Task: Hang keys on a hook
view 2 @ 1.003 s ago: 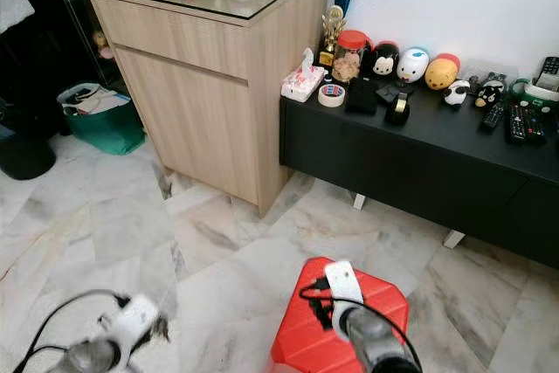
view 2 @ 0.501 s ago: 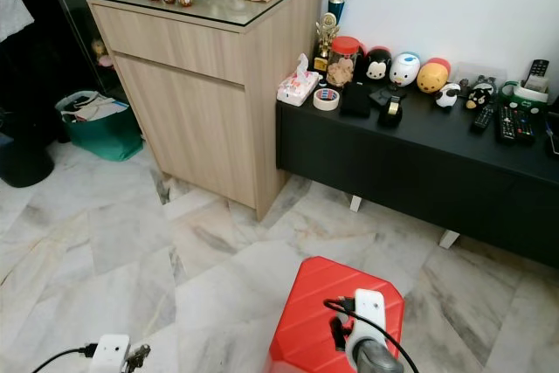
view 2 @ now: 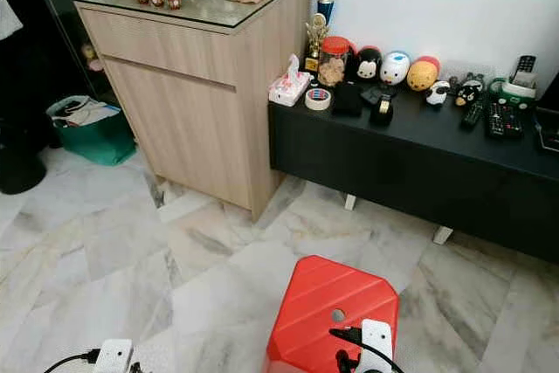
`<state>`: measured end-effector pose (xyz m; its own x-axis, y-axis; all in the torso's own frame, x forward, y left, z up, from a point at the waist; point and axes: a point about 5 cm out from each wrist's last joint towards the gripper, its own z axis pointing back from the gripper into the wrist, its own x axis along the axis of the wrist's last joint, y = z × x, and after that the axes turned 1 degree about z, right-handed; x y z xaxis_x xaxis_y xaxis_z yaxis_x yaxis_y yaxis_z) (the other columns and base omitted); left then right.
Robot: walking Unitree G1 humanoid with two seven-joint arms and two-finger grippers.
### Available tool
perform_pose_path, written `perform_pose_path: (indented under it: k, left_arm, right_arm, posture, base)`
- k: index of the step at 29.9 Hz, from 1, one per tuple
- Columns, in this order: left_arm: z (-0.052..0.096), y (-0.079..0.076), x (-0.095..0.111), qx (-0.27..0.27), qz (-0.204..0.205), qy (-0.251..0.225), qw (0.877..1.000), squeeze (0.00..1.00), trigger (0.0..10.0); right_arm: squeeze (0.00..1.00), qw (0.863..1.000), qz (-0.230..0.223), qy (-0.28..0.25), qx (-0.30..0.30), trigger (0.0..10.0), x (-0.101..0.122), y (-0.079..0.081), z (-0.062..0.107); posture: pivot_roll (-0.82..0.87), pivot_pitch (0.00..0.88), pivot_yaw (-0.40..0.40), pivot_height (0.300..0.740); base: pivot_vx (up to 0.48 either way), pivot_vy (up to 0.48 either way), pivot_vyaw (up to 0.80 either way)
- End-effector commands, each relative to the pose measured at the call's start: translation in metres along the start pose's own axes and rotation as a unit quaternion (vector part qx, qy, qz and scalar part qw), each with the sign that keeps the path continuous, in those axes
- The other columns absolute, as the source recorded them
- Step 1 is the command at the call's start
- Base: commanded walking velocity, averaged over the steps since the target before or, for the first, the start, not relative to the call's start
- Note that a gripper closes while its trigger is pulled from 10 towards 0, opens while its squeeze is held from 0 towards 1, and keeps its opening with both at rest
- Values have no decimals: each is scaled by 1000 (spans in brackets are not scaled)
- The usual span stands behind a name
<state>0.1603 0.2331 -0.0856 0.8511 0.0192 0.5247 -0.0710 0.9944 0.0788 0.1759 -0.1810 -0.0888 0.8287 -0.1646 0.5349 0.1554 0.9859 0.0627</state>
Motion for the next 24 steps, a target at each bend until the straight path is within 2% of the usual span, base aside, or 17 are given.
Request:
perform_pose_path:
  k: [1, 16, 24]
  left_arm:
    - [1, -2, -5, -2, 2, 4, 1000, 0, 10000]
    - [0, -6, -8, -5, 6, 12, 1000, 0, 10000]
    - [0, -7, -8, -9, 12, 10, 1000, 0, 10000]
  right_arm:
    - [0, 1000, -3, 5, -3, 10000, -4, 0, 0]
    - [0, 1000, 1, 15, -1, 10000, -12, 0, 2]
    - [0, 1000, 4, 18, 4, 10000, -13, 2, 2]
  posture:
    - [20, 0, 5, 723]
    - [24, 0, 3, 723]
    - [24, 0, 2, 723]
  base:
    - [0, 0, 0]
    - [0, 0, 0]
    - [-241, 0, 0]
